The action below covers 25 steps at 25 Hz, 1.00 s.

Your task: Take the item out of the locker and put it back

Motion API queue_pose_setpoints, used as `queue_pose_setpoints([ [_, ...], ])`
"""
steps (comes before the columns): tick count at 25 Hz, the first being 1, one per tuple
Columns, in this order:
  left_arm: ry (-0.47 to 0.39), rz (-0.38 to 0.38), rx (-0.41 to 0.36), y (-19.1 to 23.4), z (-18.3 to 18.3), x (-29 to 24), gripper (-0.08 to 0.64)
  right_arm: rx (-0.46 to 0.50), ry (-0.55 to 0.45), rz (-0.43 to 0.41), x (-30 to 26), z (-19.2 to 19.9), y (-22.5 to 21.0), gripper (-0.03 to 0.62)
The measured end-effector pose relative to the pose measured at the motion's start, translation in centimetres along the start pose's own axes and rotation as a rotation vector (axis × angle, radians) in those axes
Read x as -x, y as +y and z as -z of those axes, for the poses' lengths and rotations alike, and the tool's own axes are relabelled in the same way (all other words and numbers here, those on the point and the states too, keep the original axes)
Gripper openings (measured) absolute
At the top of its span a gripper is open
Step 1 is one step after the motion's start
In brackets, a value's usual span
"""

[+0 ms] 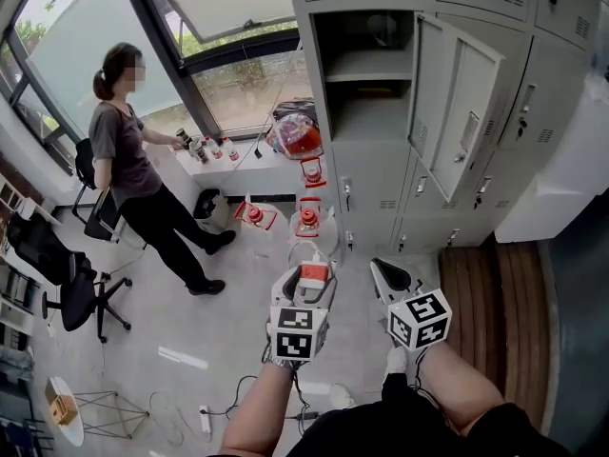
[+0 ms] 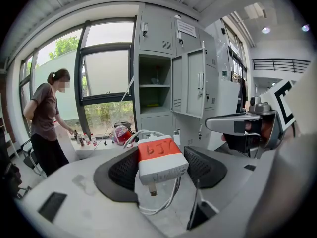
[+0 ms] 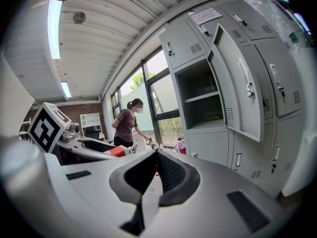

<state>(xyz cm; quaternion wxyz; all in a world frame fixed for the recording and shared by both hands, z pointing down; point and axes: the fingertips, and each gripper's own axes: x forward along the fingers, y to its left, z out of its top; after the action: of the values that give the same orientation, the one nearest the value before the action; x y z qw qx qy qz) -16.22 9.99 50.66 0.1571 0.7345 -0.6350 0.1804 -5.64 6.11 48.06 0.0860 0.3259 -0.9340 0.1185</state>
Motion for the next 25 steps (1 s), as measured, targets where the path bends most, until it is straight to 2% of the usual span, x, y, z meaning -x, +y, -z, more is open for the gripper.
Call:
queue_pose_setpoints([
  [6, -0.008, 0.003, -0.016, -1.5, -1.1, -1.0, 0.298, 0.003, -0.011, 0.006, 0.8, -0.6, -1.8, 0.052],
  [13, -0.023, 0.004, -0.03, -4.0, -3.8, -4.4, 0.296, 0.024, -0.027, 0.001, 0.9, -2.6, -6.1, 0.052],
  [25, -0.05, -0.04, -0.033, -8.2, -9.2, -11.3, 0.296, 0.072, -0.028, -0.086, 0.5, -4.3, -12.2, 0.052],
])
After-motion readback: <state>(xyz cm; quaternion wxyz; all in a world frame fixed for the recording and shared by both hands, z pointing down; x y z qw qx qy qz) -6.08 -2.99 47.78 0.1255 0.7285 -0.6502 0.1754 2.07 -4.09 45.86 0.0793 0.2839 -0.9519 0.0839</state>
